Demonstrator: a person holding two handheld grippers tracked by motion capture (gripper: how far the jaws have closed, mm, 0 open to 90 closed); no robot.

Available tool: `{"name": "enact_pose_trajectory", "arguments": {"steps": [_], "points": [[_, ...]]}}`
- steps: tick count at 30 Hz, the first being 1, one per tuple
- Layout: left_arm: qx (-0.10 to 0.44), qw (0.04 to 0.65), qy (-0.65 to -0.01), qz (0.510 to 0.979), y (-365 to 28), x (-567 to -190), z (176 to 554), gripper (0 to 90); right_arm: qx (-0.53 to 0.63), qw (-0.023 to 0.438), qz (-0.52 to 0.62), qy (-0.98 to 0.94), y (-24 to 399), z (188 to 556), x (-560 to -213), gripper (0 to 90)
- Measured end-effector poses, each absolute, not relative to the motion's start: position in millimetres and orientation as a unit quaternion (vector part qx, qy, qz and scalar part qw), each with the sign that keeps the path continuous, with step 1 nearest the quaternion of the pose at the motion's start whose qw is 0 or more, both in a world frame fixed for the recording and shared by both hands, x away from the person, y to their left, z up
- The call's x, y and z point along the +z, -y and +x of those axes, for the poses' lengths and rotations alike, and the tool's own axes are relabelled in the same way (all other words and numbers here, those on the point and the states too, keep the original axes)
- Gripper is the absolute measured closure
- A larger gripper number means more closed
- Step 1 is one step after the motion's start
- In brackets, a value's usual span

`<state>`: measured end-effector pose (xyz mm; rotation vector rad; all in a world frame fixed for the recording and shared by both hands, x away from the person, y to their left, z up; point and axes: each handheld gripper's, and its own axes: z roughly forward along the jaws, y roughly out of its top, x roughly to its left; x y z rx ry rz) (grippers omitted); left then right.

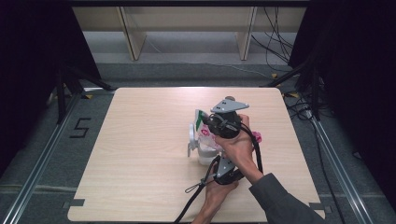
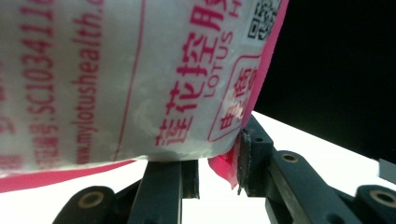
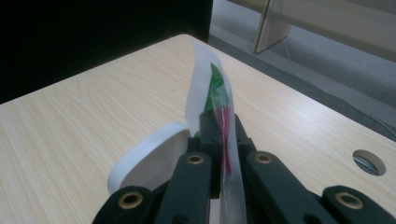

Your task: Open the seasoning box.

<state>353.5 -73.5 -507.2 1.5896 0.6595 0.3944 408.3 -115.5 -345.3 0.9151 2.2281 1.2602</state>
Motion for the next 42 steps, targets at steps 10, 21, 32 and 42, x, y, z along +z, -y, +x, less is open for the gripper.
{"name": "enact_pose_trajectory", "arguments": {"steps": [10,21,32,42], "points": [[0.172,0.634,-0.287,0.697,73.7,-507.1,353.2,72.4,0.459,0.209,0.33,-0.798,115.8,408.0,-345.9,90.0],[0.173,0.635,-0.287,0.696,73.8,-507.2,352.9,72.4,0.46,0.207,0.332,-0.797,115.4,406.6,-344.7,90.0],[0.173,0.639,-0.288,0.692,75.0,-507.5,352.7,72.5,0.458,0.205,0.333,-0.799,115.2,405.5,-344.5,90.0],[0.169,0.636,-0.287,0.696,71.8,-505.9,353.0,72.5,0.456,0.211,0.321,-0.803,111.6,407.5,-346.4,90.0]]}}
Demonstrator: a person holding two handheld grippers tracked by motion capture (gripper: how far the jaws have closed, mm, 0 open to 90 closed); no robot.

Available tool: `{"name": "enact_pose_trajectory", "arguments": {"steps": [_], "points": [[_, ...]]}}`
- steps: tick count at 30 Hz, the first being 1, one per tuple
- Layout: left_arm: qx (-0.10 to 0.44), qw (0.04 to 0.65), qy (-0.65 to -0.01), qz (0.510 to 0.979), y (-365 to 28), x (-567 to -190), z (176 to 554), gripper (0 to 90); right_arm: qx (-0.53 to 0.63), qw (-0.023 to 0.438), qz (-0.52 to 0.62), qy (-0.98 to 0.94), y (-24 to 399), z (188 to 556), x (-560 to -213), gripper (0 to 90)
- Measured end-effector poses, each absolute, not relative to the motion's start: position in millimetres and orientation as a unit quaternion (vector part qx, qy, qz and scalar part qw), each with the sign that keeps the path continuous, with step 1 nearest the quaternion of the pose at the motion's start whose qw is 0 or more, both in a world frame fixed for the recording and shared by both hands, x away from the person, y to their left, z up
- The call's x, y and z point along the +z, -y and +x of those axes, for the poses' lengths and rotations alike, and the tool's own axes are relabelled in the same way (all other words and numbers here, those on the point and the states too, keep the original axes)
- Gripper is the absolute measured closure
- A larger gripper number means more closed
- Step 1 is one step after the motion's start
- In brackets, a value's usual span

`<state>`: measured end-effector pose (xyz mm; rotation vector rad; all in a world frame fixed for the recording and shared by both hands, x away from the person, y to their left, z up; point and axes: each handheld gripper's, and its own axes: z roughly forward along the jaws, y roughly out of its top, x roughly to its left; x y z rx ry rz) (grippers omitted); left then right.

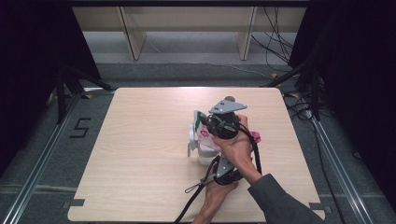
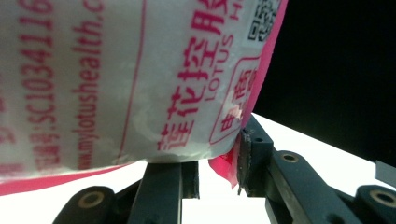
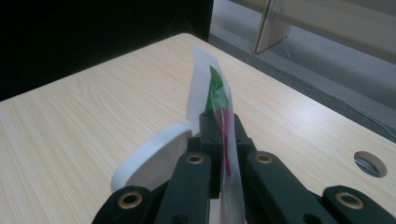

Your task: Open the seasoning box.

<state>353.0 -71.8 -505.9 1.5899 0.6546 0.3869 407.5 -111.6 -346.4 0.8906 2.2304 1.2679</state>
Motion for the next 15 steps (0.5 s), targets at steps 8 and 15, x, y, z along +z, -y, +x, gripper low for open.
{"name": "enact_pose_trajectory", "arguments": {"steps": [8,15], "points": [[0.172,0.631,-0.285,0.701,73.3,-508.3,353.6,72.5,0.458,0.215,0.328,-0.798,112.1,406.2,-347.7,90.0],[0.171,0.624,-0.287,0.707,72.4,-508.1,353.4,72.5,0.454,0.213,0.317,-0.805,112.9,408.5,-348.4,89.9]]}}
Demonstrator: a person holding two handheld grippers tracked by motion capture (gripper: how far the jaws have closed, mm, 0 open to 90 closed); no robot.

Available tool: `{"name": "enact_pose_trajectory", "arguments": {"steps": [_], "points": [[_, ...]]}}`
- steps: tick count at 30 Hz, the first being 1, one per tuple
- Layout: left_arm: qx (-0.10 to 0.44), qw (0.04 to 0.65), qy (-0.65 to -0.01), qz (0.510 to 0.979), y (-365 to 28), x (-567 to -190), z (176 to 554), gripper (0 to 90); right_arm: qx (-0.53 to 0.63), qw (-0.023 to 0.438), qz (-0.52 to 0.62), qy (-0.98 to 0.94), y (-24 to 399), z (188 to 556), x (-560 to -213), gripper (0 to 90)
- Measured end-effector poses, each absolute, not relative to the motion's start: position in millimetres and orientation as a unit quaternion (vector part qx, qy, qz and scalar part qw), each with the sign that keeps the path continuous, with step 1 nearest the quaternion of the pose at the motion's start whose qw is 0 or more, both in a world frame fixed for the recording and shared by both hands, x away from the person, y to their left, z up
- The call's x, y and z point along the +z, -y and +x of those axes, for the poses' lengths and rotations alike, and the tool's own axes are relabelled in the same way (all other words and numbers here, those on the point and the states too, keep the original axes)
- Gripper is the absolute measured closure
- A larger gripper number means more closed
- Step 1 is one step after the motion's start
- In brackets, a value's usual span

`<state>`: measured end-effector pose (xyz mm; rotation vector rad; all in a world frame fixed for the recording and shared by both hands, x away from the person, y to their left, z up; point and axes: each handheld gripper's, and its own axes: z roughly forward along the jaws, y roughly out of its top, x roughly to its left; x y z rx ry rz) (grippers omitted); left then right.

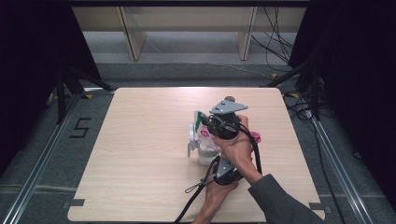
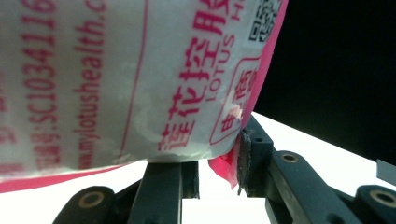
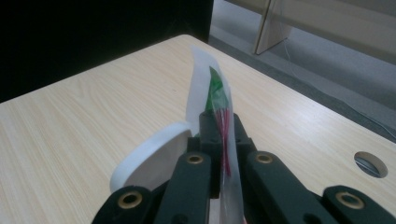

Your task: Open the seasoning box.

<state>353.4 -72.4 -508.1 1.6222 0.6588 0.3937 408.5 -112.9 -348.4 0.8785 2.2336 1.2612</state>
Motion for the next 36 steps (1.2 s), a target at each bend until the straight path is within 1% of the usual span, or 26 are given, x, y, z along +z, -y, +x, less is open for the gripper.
{"name": "enact_pose_trajectory", "arguments": {"steps": [1,2,5,6,9,14,16,21,30,33,34,36], "points": [[0.17,0.621,-0.286,0.71,71.7,-507.4,353.2,72.5,0.458,0.218,0.326,-0.798,111.9,407.6,-348.9,89.9],[0.171,0.622,-0.285,0.709,71.4,-507.2,353.3,72.5,0.458,0.21,0.324,-0.801,112.0,407.7,-348.3,89.9],[0.169,0.624,-0.288,0.706,72.7,-508.7,353.4,72.4,0.455,0.211,0.33,-0.8,113.2,407.9,-348.4,89.9],[0.172,0.623,-0.289,0.706,72.9,-508.7,353.3,72.4,0.454,0.218,0.324,-0.801,112.8,408.7,-349.6,89.9],[0.172,0.622,-0.285,0.709,70.9,-507.6,353.1,72.5,0.462,0.21,0.321,-0.799,112.1,408.0,-348.7,89.9],[0.172,0.623,-0.284,0.708,72.0,-507.5,352.9,72.5,0.459,0.217,0.323,-0.799,112.0,407.6,-348.7,89.8],[0.174,0.62,-0.285,0.71,71.6,-507.2,353.0,72.5,0.458,0.211,0.326,-0.8,114.3,407.8,-347.1,89.8],[0.171,0.622,-0.285,0.709,72.2,-507.2,353.0,72.5,0.457,0.218,0.323,-0.8,112.6,408.5,-348.9,89.8],[0.178,0.619,-0.285,0.71,72.8,-506.8,352.4,72.4,0.462,0.208,0.33,-0.796,113.6,407.2,-347.3,89.8],[0.174,0.621,-0.283,0.71,72.2,-506.0,351.4,72.4,0.459,0.216,0.326,-0.798,113.4,407.3,-347.5,89.8],[0.175,0.622,-0.283,0.709,72.2,-506.2,351.5,72.4,0.457,0.209,0.327,-0.8,112.3,406.7,-347.6,89.8],[0.178,0.623,-0.285,0.707,71.8,-506.2,352.0,72.5,0.459,0.211,0.326,-0.799,112.3,406.5,-346.7,89.8]]}}
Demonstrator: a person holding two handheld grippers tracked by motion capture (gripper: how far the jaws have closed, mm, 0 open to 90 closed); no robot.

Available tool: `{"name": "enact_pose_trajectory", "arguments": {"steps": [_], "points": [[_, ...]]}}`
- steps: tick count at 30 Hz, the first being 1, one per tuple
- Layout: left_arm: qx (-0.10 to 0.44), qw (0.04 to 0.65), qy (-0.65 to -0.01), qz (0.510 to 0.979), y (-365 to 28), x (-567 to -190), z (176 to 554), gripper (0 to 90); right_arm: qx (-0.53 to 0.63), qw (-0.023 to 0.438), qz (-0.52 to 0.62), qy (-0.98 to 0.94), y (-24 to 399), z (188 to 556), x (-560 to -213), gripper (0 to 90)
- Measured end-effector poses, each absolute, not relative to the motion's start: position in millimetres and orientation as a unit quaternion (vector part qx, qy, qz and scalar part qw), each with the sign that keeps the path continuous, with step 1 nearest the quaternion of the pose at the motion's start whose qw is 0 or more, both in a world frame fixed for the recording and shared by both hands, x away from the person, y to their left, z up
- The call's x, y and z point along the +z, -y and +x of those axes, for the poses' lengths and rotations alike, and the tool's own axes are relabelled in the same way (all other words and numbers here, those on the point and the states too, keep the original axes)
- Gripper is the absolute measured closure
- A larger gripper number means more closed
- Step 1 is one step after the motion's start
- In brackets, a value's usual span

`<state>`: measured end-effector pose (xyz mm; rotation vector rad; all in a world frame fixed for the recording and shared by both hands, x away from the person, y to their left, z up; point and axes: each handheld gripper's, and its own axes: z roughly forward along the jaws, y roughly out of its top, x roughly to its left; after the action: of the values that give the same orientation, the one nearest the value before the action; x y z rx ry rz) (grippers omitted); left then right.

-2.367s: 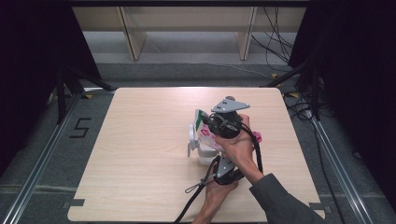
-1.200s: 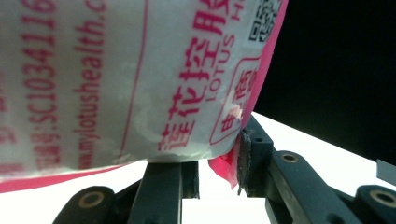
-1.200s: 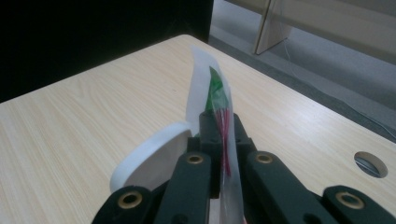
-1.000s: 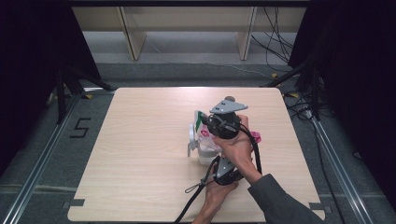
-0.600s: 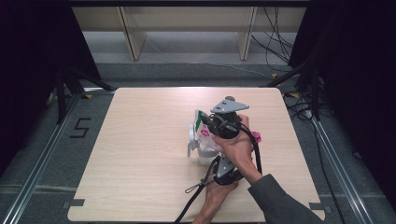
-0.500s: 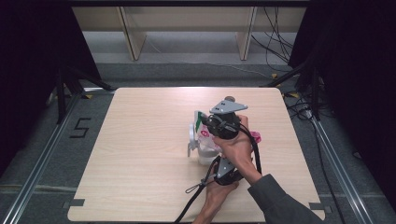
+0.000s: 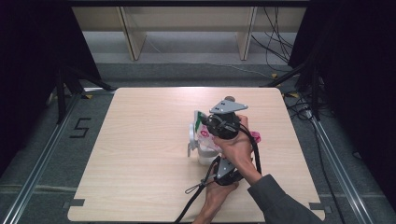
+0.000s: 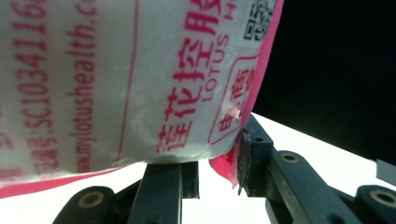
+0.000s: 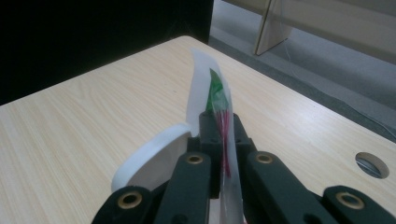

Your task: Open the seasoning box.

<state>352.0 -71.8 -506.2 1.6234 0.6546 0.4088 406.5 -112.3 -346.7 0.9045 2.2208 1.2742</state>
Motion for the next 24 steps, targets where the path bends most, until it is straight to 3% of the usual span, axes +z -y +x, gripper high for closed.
{"name": "enact_pose_trajectory", "arguments": {"steps": [24], "points": [[0.181,0.623,-0.282,0.706,72.2,-505.7,352.7,72.3,0.45,0.218,0.322,-0.804,108.7,408.0,-346.8,89.7]]}}
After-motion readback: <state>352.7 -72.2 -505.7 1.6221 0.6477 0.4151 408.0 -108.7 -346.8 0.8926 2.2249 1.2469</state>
